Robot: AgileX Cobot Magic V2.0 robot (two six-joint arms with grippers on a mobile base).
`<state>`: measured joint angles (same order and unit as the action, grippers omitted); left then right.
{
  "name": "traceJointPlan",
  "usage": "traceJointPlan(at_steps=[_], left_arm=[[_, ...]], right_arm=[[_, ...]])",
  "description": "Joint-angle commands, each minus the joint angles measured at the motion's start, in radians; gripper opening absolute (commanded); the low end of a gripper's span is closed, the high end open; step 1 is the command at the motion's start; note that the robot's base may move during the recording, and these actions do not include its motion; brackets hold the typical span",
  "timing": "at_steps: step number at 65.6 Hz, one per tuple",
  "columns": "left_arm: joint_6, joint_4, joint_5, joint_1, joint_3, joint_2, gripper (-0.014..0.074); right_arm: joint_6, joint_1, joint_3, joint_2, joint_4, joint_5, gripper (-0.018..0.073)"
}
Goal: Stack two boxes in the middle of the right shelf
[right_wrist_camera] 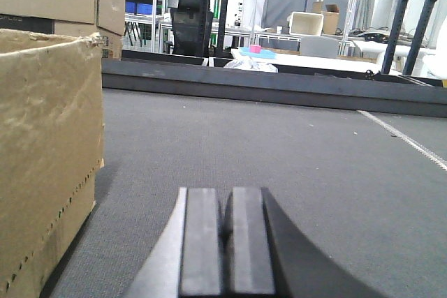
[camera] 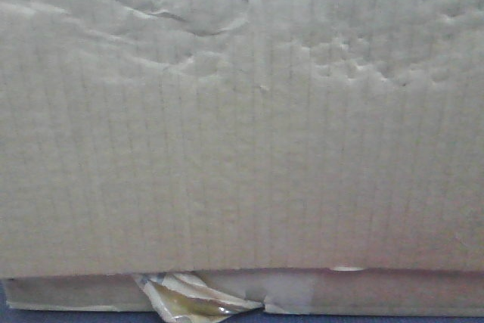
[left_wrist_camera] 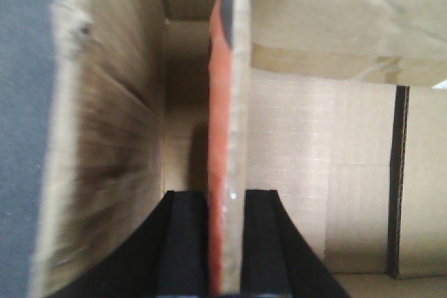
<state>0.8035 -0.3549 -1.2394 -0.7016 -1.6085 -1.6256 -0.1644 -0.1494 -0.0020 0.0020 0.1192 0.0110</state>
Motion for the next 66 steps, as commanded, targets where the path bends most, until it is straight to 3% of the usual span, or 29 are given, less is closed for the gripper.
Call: traceJointPlan(at_steps=[1, 15, 22, 27, 37, 43, 66], left_arm=[[0.011, 0.013, 0.018, -0.008, -0.001, -0.024, -0.0111], [0.009, 0.027, 0.018, -0.004, -0.001, -0.051, -0.0111], [-0.020, 0.083, 0.018, 0.024, -0.001, -0.066, -0.0084], [-0.045, 0.127, 0.018, 0.047, -0.001, -0.068, -0.0002], [-0.067, 0.134, 0.018, 0.061, -0.001, -0.068, 0.0249], [-0.070, 0.134, 0.018, 0.061, -0.001, -0.068, 0.0318], [-0.088, 0.144, 0.026, 0.059, -0.065, -0.032, 0.0337]], right_arm=[[-0.002, -0.006, 0.002, -0.002, -0.007, -0.018, -0.0162], [-0.002, -0.006, 0.002, -0.002, -0.007, -0.018, -0.0162], [-0.002, -0.006, 0.002, -0.002, -0.007, -0.018, -0.0162], [-0.002, -0.006, 0.002, -0.002, -0.007, -0.018, -0.0162], [-0.002, -0.006, 0.002, -0.002, -0.007, -0.018, -0.0162], [-0.002, -0.006, 0.002, -0.002, -0.007, -0.018, -0.0162], [-0.002, -0.006, 0.002, -0.002, -0.007, -0.018, -0.0162]])
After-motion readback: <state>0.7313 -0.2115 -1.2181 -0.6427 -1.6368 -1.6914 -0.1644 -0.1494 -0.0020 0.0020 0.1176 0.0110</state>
